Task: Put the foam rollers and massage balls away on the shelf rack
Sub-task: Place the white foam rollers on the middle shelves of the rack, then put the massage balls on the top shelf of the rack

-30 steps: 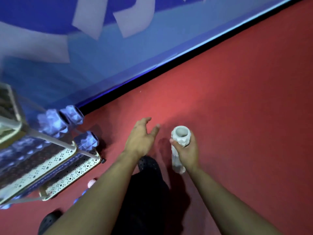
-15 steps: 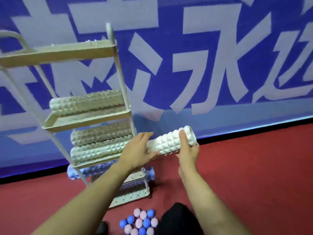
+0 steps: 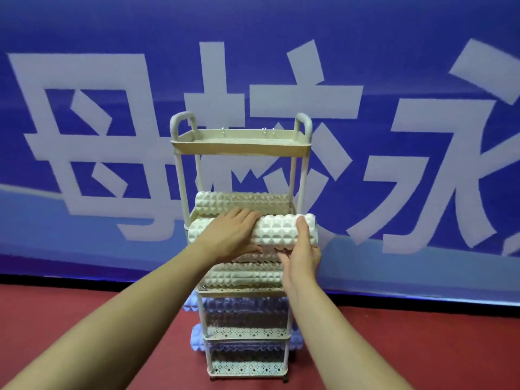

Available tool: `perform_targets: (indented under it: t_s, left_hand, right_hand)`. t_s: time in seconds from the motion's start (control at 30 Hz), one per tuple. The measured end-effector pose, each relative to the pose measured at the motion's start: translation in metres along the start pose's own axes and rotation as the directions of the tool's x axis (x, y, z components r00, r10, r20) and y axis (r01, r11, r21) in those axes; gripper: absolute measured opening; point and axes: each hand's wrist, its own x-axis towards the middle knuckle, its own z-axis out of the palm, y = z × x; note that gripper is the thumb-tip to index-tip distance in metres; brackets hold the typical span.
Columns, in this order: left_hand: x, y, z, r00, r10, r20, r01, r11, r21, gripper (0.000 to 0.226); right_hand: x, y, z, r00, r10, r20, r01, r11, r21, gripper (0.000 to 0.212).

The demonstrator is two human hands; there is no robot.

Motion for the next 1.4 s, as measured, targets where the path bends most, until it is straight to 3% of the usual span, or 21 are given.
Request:
perform_targets:
  t_s: [0.13,0.3,0.43,0.57,0.73,0.9,1.1,1.17,1.27,1.33,1.4]
  left_hand:
    - [0.019,-0.026,-0.005,0.996,0.065,-0.058,-0.064,0.998,0.021,0.085]
    - [0.043,-0.042,-0.002,0.998,0.059,-0.026,-0.059,0.998,-0.005,0.087]
    - [0.050,-0.050,0.014,0.992,-0.071,0.106,0.078,0.995,-0.063,0.086]
    - [0.058,-0.050,0.027,0.965,-0.194,0.174,0.208,0.976,-0.066,0.075]
    - [0.070,-0.046,0.053,0.942,-0.253,0.222,0.252,0.967,0.035,0.061]
    - [0.061,-0.045,0.076,0.948,-0.230,0.222,0.236,0.972,0.000,0.067]
    - [0.040,-0.039,0.074,0.969,-0.246,0.031,0.248,0.964,-0.097,0.067]
    - [0.024,-0.030,0.071,0.965,-0.260,-0.035,0.255,0.960,-0.114,0.068]
    - [-0.010,-0.009,0.070,0.963,-0.258,-0.080,0.243,0.957,-0.161,0.062]
    - [-0.037,0.008,0.070,0.962,-0.264,-0.063,0.249,0.951,-0.186,0.058]
    - [-0.066,0.026,0.074,0.955,-0.297,0.025,0.294,0.927,-0.233,0.058]
  right_hand:
    - [0.003,0.002,0.016,0.999,-0.009,0.037,0.008,0.999,0.038,0.054]
    - [0.023,-0.002,0.028,0.995,-0.006,0.095,0.002,0.999,0.038,0.054]
    - [0.041,-0.001,0.026,0.977,0.044,0.211,-0.016,0.991,-0.134,0.062]
    - [0.056,0.004,0.011,0.969,0.121,0.217,-0.045,0.944,-0.328,0.060]
    - [0.061,0.011,-0.006,0.965,0.149,0.214,-0.044,0.902,-0.429,0.057]
    - [0.067,0.015,-0.018,0.963,0.084,0.256,0.089,0.798,-0.596,0.050]
    - [0.068,0.021,-0.038,0.911,-0.021,0.413,0.373,0.474,-0.798,0.049]
    - [0.067,0.023,-0.049,0.871,-0.034,0.490,0.481,0.255,-0.839,0.053]
    - [0.064,0.028,-0.069,0.796,0.029,0.605,0.599,-0.183,-0.779,0.061]
    - [0.058,0.032,-0.082,0.758,0.110,0.643,0.631,-0.374,-0.680,0.062]
    - [0.048,0.038,-0.097,0.738,0.169,0.653,0.639,-0.488,-0.595,0.062]
